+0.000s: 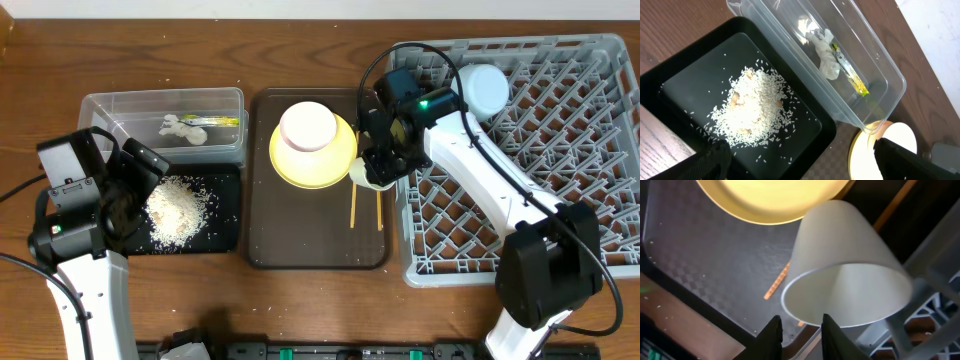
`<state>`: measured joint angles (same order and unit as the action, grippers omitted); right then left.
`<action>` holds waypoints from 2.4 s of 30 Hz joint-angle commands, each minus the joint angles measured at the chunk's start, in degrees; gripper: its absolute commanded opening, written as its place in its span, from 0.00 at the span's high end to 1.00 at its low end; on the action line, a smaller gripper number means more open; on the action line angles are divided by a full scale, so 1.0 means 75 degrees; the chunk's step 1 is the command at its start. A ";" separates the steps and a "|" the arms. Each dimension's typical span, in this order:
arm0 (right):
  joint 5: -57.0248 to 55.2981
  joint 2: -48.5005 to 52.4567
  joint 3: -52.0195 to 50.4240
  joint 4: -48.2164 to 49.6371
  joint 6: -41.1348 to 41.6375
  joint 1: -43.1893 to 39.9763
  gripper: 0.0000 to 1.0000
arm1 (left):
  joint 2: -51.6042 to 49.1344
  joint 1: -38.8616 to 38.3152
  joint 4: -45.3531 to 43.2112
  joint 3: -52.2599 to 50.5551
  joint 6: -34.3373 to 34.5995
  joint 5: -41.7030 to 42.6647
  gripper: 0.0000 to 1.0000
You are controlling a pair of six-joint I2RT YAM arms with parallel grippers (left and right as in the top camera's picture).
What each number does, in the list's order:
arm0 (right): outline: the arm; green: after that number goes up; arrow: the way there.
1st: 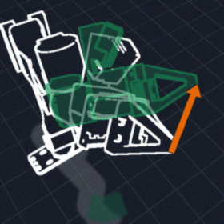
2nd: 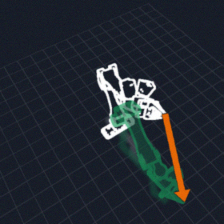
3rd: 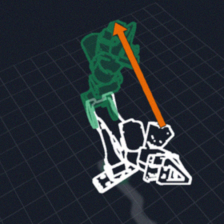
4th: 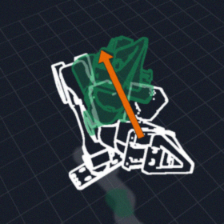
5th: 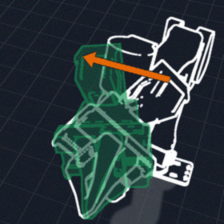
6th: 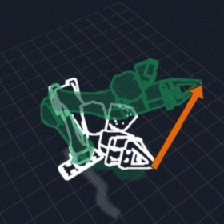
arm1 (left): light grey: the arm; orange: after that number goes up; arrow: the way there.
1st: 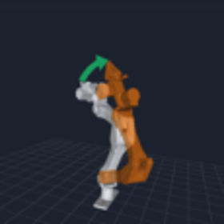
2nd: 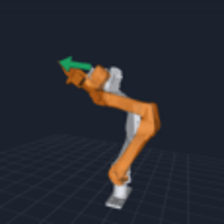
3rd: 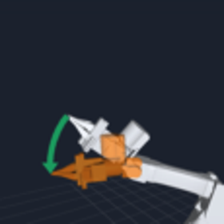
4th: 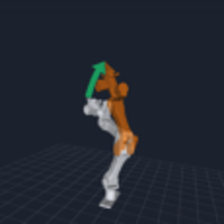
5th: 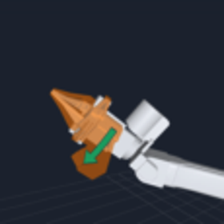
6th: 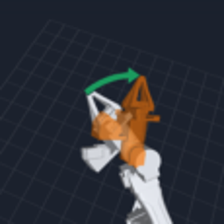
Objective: Sort waste into correct bins and load items into the dishwasher rack
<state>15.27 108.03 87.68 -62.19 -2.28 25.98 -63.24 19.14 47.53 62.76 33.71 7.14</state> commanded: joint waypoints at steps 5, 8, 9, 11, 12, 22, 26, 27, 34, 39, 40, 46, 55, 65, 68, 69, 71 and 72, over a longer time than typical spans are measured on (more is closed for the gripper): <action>0.0487 -0.0219 0.0125 -0.0050 0.0221 0.0052 0.71 | -0.0012 0.0041 0.0000 0.0114 0.0061 -0.0041 0.06; 0.0484 -0.0219 0.0122 0.0026 0.0393 0.0061 0.71 | -0.0012 0.0041 0.0000 0.0114 0.0061 -0.0041 0.06; 0.0472 -0.0219 0.0122 0.0093 0.0452 0.0082 0.71 | -0.0012 0.0041 0.0000 0.0114 0.0061 -0.0041 0.06; 0.0233 -0.0219 0.0105 0.0239 0.0615 0.0128 0.71 | -0.0012 0.0041 0.0000 0.0114 0.0061 -0.0041 0.06; -0.0032 -0.0219 0.0087 0.0329 0.0740 0.0166 0.71 | -0.0012 0.0041 0.0000 0.0114 0.0061 -0.0041 0.06; -0.1008 -0.0216 0.0073 0.0825 0.1137 0.0507 0.75 | -0.0012 0.0041 0.0000 0.0114 0.0061 -0.0041 0.06; -0.1011 -0.0216 0.0026 0.0816 0.1215 0.0504 0.76 | -0.0012 0.0041 0.0000 0.0114 0.0061 -0.0041 0.06; -0.1011 -0.0216 0.0003 0.0822 0.1218 0.0504 0.76 | -0.0012 0.0041 0.0000 0.0114 0.0061 -0.0041 0.06; -0.1008 -0.0216 -0.0248 0.1157 0.1335 0.0641 0.81 | -0.0012 0.0041 0.0000 0.0114 0.0061 -0.0041 0.06; -0.1064 -0.0216 -0.0268 0.1072 0.1332 0.0615 0.81 | -0.0012 0.0041 0.0000 0.0114 0.0061 -0.0041 0.06; -0.1125 -0.0216 -0.0280 0.1061 0.1335 0.0618 0.81 | -0.0012 0.0041 0.0000 0.0114 0.0061 -0.0041 0.06; -0.1262 -0.0216 -0.0315 0.1081 0.1416 0.0670 0.90 | -0.0012 0.0041 0.0000 0.0114 0.0064 -0.0041 0.06; -0.1262 -0.0216 -0.0321 0.1035 0.1413 0.0647 0.89 | -0.0012 0.0041 0.0000 0.0114 0.0061 -0.0041 0.05; -0.1262 -0.0216 -0.0323 0.1005 0.1413 0.0627 0.91 | -0.0012 0.0041 0.0000 0.0114 0.0061 -0.0041 0.06; -0.1265 -0.0216 -0.0323 0.1014 0.1413 0.0627 0.92 | -0.0012 0.0041 0.0000 0.0114 0.0061 -0.0041 0.06; -0.1265 -0.0216 -0.0323 0.1014 0.1413 0.0627 0.93 | -0.0012 0.0041 0.0000 0.0114 0.0061 -0.0041 0.06; -0.1265 -0.0216 -0.0326 0.1011 0.1416 0.0627 0.93 | -0.0012 0.0041 0.0000 0.0114 0.0061 -0.0041 0.06; -0.1265 -0.0216 -0.0329 0.1011 0.1416 0.0627 0.93 | -0.0012 0.0041 0.0000 0.0114 0.0061 -0.0041 0.06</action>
<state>6.35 107.94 85.65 -54.57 7.66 30.68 -63.24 19.14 47.53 62.76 33.74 7.11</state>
